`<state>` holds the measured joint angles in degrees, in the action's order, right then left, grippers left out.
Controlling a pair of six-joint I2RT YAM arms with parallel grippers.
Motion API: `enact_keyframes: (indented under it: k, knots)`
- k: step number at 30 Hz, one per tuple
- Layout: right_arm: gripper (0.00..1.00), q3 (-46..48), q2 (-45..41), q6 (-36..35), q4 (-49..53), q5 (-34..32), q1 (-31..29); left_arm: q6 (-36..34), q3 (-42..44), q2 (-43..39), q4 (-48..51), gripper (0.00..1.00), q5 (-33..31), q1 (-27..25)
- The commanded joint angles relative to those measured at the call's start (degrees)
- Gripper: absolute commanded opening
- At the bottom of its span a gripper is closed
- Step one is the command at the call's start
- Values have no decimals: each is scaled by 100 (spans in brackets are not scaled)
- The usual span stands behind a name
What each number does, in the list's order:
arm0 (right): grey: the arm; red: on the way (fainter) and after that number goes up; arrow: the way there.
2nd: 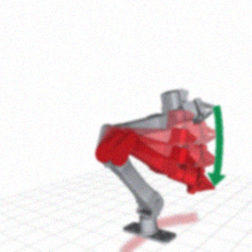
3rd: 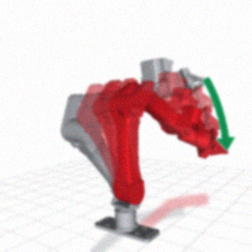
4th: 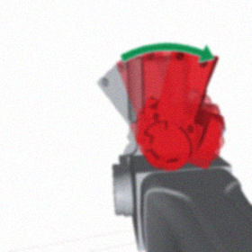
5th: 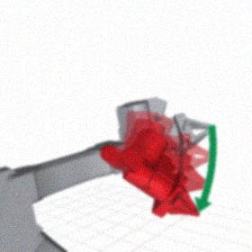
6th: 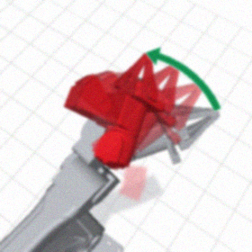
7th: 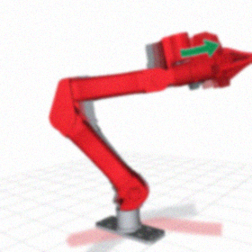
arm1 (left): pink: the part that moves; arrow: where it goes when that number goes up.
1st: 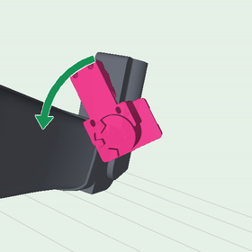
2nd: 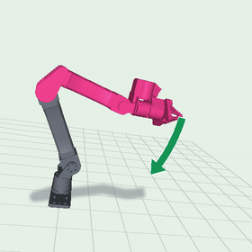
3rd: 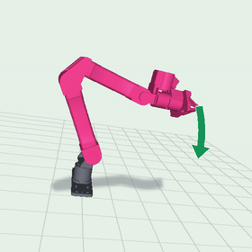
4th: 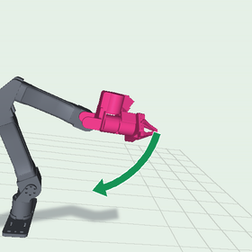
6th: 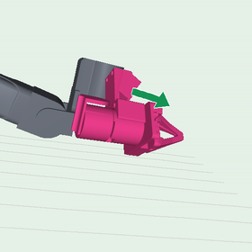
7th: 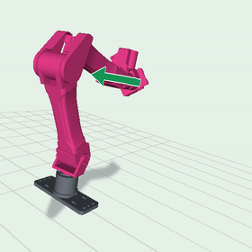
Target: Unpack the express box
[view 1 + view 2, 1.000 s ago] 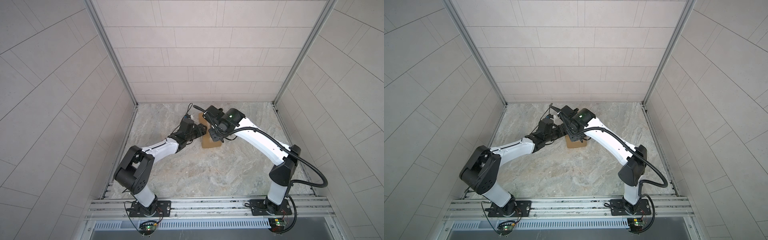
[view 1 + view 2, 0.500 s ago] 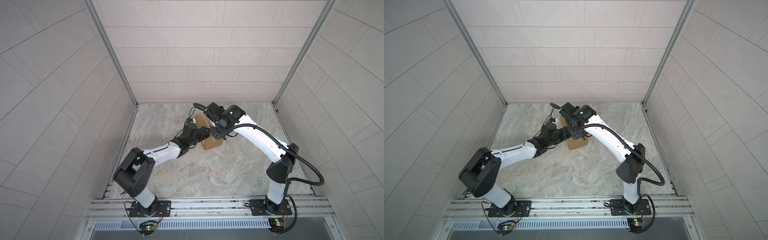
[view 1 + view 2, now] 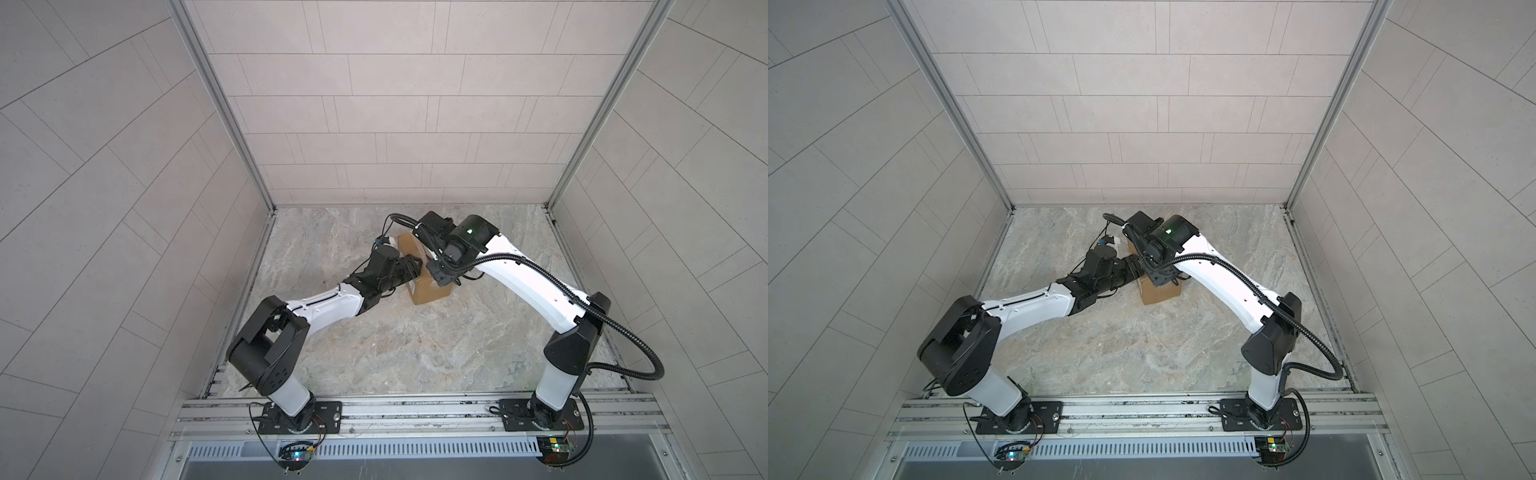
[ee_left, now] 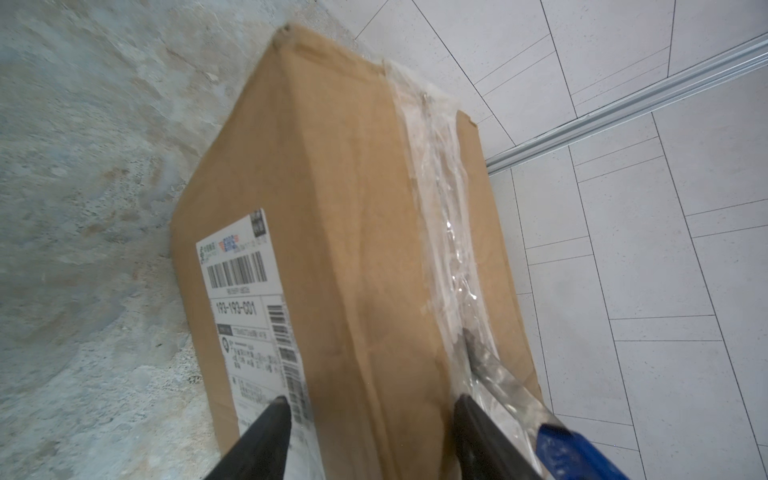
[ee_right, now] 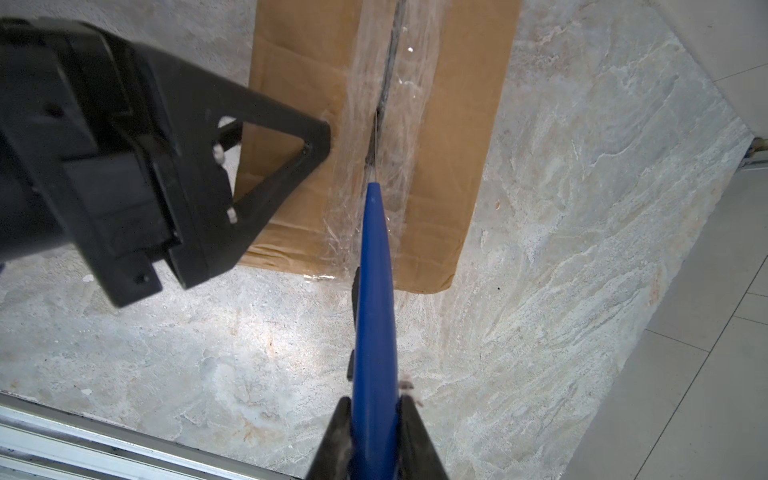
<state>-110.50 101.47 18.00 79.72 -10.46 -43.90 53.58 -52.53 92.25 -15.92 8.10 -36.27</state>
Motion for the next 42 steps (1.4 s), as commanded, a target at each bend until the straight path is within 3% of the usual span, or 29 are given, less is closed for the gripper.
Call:
enact_keyframes:
  k: [1,5,12,21,30,42]
  knots:
    - [0,134,-245,168,544,-174,-40,-17,-46,181,360,64,-110,41]
    - [0,170,-134,141,273,-35,-40,8,-12,153,305,66,-72,41]
    - [0,31,43,-623,-251,368,-40,-330,-38,-248,817,75,-287,204]
    - [0,-215,180,-1353,-384,557,-49,-721,-21,-615,1196,79,-361,619]
    - [0,-280,279,-1379,-260,383,-66,-654,-366,-179,1519,77,-466,635]
    - [0,-460,258,-985,524,-418,-130,-507,-452,23,2224,73,-942,650]
